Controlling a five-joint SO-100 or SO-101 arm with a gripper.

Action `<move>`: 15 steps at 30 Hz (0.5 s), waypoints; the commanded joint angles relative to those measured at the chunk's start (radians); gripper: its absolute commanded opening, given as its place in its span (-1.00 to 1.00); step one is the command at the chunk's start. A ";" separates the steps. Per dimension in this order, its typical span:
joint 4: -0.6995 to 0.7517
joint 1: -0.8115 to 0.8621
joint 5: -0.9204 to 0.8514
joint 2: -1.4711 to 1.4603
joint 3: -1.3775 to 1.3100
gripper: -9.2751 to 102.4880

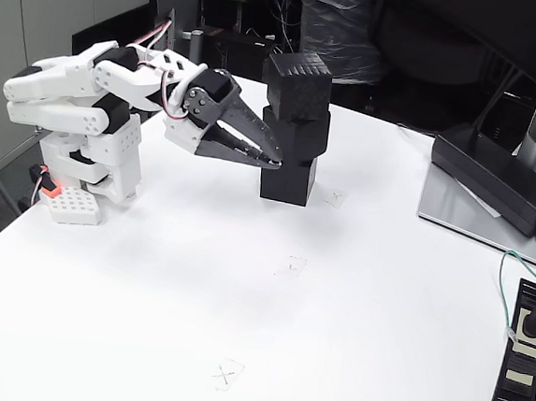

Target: Stack the three blocks in an ordered color.

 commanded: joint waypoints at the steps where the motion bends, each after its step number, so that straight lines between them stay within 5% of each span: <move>1: 0.041 -0.008 0.025 0.003 -0.003 -0.85; 15: 0.160 -0.011 0.150 0.003 -0.003 -0.84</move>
